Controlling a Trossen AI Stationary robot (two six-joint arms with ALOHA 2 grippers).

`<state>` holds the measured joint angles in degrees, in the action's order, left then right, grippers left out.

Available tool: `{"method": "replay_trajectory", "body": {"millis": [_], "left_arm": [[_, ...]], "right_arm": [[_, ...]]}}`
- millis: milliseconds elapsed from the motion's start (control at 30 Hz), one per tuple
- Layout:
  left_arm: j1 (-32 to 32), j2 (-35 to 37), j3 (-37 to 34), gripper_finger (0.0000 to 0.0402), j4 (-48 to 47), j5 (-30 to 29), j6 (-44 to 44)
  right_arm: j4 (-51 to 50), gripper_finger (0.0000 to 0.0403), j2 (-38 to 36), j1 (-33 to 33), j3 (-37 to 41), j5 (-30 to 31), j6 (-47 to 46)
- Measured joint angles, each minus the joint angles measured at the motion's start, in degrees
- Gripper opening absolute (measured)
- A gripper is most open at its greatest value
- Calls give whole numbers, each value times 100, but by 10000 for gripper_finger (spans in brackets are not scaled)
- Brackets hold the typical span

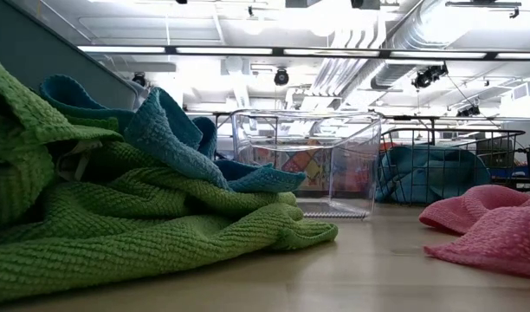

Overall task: Sort microfiber towel by color & place in baskets
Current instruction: Put the blue microfiber cloth into the wire basket

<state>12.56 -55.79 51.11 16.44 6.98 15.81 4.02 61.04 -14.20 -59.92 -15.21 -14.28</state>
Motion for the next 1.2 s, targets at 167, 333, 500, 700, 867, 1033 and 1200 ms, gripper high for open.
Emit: {"method": "replay_trajectory", "body": {"millis": [167, 333, 500, 700, 867, 1033, 1200], "left_arm": [[-271, 0, 0, 164, -76, -414, -179], [-838, -167, 674, 179, -1870, -686, -421], [-1414, -903, 1936, 199, -4112, -908, -815], [-1864, -2083, 3067, 228, -6102, -857, -942], [-2003, -3002, 3475, 246, -7304, -714, -153], [-2099, -3750, 3484, 251, -7702, -218, 513], [-2258, -4401, 3484, 251, -7657, -33, 1229]], "right_arm": [[-26, 261, 0, 0, 0, -1, -13], [-45, 261, 0, 0, 0, -2, 27], [-92, 261, 2, 0, 0, 66, 146], [-186, 261, 2, 0, 0, 123, 134], [-432, 261, 2, 0, 0, 123, 135], [-909, 261, 2, 0, 0, 121, 184], [-1368, 261, -12, 0, 0, 121, 341]]}}
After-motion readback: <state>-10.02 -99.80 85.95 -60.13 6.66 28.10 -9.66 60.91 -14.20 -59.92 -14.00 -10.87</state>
